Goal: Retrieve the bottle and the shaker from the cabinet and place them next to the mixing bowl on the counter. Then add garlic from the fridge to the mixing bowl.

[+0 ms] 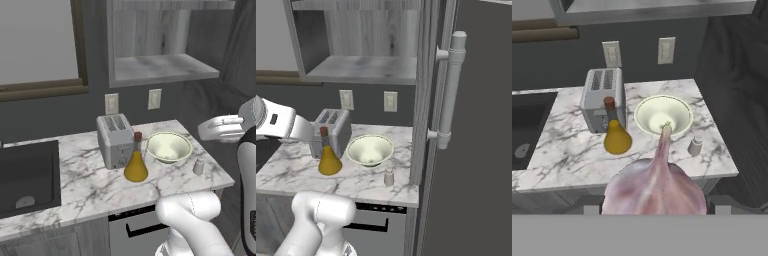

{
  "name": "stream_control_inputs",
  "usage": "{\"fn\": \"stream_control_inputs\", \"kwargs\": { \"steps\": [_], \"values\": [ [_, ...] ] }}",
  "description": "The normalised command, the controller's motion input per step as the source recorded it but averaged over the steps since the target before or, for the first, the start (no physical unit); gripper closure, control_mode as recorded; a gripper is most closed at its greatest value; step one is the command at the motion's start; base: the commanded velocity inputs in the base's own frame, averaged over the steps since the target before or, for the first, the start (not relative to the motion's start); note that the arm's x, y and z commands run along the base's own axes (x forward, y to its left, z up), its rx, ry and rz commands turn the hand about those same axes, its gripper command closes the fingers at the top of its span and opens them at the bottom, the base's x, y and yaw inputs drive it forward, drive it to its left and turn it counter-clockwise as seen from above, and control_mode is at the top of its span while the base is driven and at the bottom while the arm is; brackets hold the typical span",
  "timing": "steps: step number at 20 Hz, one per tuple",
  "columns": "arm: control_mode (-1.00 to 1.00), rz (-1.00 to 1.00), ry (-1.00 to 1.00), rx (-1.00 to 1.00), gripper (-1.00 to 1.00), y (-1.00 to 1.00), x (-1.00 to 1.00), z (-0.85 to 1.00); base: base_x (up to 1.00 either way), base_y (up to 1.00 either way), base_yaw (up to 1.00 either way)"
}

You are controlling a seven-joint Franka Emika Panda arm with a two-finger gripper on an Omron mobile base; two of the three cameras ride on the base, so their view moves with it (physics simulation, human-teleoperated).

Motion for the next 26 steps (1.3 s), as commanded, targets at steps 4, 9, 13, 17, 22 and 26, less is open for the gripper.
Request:
{"fn": "stream_control_inputs", "kwargs": {
  "steps": [4, 9, 13, 17, 22, 26],
  "values": [
    [1.0, 0.0, 0.0, 0.0, 1.0, 0.0, 0.0, 0.0, 0.73, -0.01, 0.0],
    [1.0, 0.0, 0.0, 0.0, 1.0, 0.0, 0.0, 0.0, 0.51, -0.08, 0.0],
    [-1.0, 0.0, 0.0, 0.0, 1.0, -0.08, 0.51, -0.24, 0.12, 0.0, 0.0],
    [-1.0, -0.06, 0.01, 0.0, 1.0, -0.05, 0.65, -0.67, 0.0, 0.0, 0.0],
    [-1.0, -0.06, 0.02, 0.0, 1.0, -0.04, 0.45, -0.87, 0.0, 0.0, 0.0],
    [-1.0, 0.0, 0.09, 0.0, 1.0, -0.2, 0.49, -0.56, 0.0, 0.0, 0.0]
  ]
}}
